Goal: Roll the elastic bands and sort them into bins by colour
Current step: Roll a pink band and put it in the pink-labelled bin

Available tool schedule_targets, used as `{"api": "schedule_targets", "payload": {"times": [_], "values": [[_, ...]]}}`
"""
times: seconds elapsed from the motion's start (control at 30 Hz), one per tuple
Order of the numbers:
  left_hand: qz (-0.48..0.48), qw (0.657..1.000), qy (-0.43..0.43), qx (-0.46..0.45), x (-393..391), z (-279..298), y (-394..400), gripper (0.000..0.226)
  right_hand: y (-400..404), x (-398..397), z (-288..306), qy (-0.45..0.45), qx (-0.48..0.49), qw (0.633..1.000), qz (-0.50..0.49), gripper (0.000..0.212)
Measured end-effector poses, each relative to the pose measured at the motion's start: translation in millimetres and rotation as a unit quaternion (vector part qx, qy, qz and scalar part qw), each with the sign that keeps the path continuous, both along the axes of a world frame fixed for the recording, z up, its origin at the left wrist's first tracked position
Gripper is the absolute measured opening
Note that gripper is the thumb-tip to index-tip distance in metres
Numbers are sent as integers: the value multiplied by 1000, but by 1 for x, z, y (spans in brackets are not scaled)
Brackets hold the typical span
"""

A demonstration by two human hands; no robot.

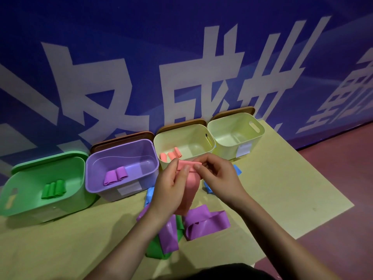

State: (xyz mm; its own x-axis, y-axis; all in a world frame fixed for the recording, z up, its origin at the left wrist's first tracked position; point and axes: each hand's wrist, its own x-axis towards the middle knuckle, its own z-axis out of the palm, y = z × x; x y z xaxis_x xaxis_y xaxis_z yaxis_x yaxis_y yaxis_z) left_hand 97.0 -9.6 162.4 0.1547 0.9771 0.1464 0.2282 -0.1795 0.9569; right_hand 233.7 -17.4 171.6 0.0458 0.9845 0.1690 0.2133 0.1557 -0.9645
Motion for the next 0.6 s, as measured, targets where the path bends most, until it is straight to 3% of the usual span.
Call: {"api": "schedule_targets", "payload": {"times": [0.17, 0.27, 0.4, 0.6], "values": [[-13, 998, -37, 47, 4, 3, -9, 31, -14, 1, 3, 16, 33, 999, -13, 11], [-11, 996, -90, -18, 10, 7, -13, 14, -21, 5, 2, 61, 11, 998, -31, 15], [-39, 968, -193, -154, 16, 8, -22, 13, -31, 10, 4, 85, 26, 995, -50, 12], [-57, 955, -244, -155, 25, 12, -27, 25, -41, 19, 8, 3, 127, 988, -84, 15]]}}
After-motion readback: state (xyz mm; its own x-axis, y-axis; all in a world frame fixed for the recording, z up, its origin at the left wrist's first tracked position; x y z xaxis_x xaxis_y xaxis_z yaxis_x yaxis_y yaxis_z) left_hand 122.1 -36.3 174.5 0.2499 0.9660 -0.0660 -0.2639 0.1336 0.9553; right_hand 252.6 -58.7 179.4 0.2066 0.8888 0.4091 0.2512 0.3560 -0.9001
